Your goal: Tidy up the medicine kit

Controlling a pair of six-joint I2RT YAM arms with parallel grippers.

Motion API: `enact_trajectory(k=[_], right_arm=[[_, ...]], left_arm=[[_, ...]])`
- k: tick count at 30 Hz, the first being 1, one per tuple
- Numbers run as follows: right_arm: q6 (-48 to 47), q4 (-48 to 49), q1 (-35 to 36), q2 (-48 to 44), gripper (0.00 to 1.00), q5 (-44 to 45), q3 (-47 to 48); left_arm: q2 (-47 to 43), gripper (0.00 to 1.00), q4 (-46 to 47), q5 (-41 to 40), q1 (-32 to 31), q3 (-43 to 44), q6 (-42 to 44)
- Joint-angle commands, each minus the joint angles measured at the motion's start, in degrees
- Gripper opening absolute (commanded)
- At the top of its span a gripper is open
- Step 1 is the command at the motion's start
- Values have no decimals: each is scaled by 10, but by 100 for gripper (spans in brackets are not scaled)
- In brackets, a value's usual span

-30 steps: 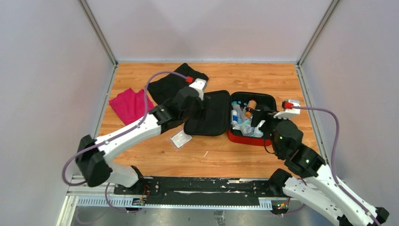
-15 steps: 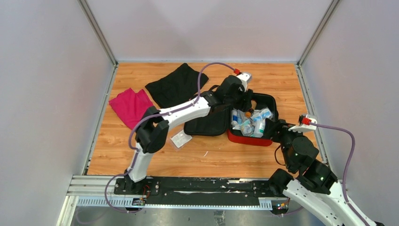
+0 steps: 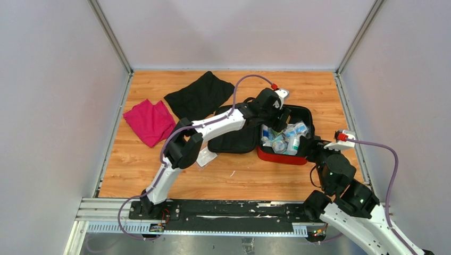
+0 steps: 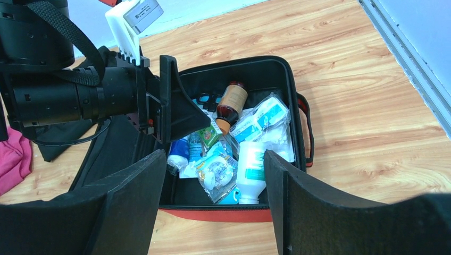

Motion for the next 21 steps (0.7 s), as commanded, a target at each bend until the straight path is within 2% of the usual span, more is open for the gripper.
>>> enact_trajectory(k=[1, 6, 10, 16, 21], right_arm=[[20, -15, -6, 2, 72, 21, -10], [23, -25, -6, 15, 74, 5, -6], [-28, -59, -6, 62, 98, -63, 39], [-34, -67, -6, 111, 99, -101, 44], [-39, -67, -7, 173, 97, -169, 62]], left_arm=[[-16, 88, -12, 11, -3, 14, 11], [-88, 91, -8, -1, -3, -26, 8], [-205, 93, 18, -38, 2, -145, -7], [-446, 93, 62, -126, 40, -412, -77], [-631, 92, 38, -184, 61, -604, -131]])
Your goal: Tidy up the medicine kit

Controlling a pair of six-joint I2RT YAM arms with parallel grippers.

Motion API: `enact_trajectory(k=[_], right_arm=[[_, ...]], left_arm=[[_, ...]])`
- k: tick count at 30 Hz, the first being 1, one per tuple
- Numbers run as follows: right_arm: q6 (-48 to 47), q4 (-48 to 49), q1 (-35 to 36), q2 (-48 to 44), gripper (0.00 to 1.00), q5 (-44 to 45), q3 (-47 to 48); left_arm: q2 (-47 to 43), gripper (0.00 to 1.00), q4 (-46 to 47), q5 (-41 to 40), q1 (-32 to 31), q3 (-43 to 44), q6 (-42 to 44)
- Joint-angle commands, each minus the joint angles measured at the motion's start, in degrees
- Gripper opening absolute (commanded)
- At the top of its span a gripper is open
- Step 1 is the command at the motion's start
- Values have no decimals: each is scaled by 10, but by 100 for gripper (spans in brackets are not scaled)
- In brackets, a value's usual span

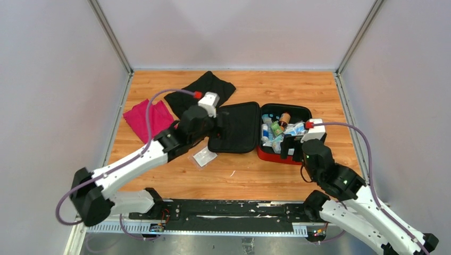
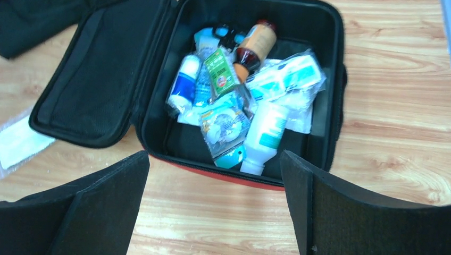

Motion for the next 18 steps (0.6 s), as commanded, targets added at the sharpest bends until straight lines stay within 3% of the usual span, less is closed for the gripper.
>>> enact_trajectory(k=[1, 5, 9, 12, 18], right_arm=[[-7, -10, -7, 45, 96, -78, 29], [9, 17, -7, 71, 90, -145, 32], [29, 44, -7, 93, 85, -198, 27], [48, 42, -7, 126, 82, -214, 25], [55, 43, -7, 191, 83, -241, 29]], left_arm=[[-116, 92, -32, -77, 12, -148, -63], [-226, 89, -67, -90, 32, -256, -103], [-281, 81, -71, -88, 75, -336, -136], [-284, 80, -53, -53, 119, -366, -149], [-243, 82, 10, -4, 146, -402, -177]])
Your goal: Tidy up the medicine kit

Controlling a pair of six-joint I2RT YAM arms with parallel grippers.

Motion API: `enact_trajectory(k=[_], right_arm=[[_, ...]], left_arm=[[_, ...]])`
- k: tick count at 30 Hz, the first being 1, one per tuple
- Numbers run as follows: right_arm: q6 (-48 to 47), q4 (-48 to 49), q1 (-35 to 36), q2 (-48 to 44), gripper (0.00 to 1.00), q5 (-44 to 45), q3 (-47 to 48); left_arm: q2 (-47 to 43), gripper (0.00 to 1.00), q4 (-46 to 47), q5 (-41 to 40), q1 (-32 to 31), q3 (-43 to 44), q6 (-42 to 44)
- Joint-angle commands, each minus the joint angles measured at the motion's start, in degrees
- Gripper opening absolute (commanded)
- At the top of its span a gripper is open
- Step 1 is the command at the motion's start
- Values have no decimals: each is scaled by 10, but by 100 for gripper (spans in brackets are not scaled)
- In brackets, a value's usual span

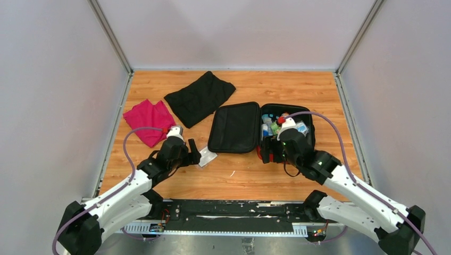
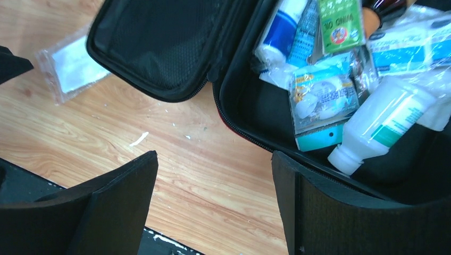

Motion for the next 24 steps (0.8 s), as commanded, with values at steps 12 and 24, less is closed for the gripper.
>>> enact_trajectory(k=[12, 24], right_arm=[[24, 8, -7, 41, 83, -32, 3], [27, 8, -7, 35, 83, -27, 0]], left_arm=[[88, 71, 116, 71, 41, -63, -63], [152, 38, 165, 42, 42, -68, -41]])
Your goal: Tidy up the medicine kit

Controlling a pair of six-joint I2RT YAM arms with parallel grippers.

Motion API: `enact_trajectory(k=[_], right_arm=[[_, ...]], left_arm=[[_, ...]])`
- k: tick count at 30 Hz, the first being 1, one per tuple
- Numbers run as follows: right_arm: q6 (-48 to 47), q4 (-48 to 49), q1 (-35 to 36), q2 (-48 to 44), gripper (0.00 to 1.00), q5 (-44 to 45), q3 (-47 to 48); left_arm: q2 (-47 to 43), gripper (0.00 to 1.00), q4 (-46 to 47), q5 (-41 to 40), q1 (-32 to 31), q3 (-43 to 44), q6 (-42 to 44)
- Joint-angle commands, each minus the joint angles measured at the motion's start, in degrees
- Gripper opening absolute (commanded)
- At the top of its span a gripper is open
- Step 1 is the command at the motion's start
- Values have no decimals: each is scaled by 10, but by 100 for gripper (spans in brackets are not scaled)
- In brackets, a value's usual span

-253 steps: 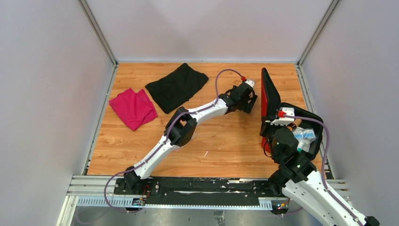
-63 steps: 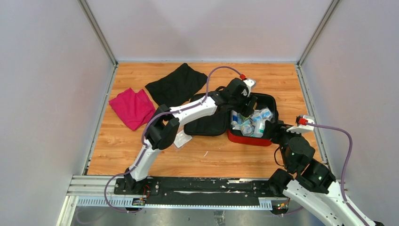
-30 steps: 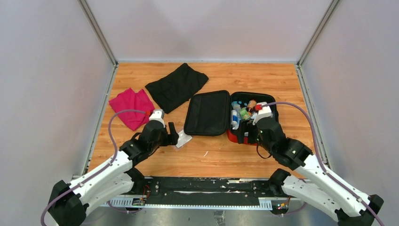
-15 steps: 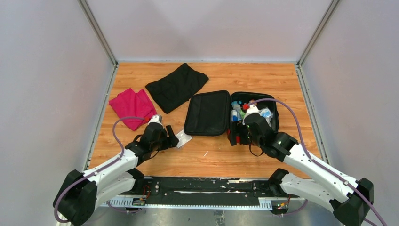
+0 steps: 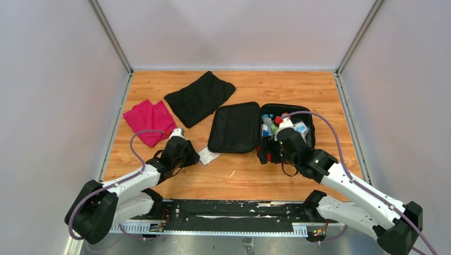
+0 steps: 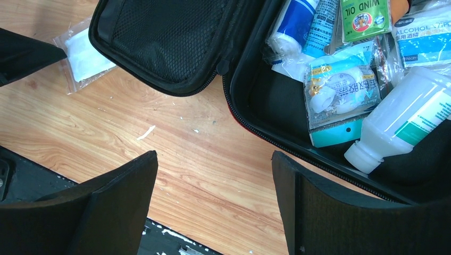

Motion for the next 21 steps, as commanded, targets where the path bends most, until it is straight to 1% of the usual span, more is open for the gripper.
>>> enact_trajectory(k=[1, 5, 6, 10, 17, 21], right_arm=[[5, 3, -6, -7, 83, 4, -1], [4, 3, -7, -5, 83, 6, -3], [3, 3, -6, -5, 83, 6, -3], [1, 3, -7, -7, 83, 7, -6], [3, 5, -7, -8, 84, 15, -14], [4, 10, -7, -3, 84, 9, -16]], left_arm=[[19, 34, 7, -19, 4, -18, 15], [13, 13, 16, -30, 4, -19, 17], [11, 9, 16, -32, 4, -18, 17], [-19, 0, -10, -46, 4, -2, 24], [-144, 0, -148, -95, 4, 54, 51], [-185, 0, -203, -114, 4, 90, 65]])
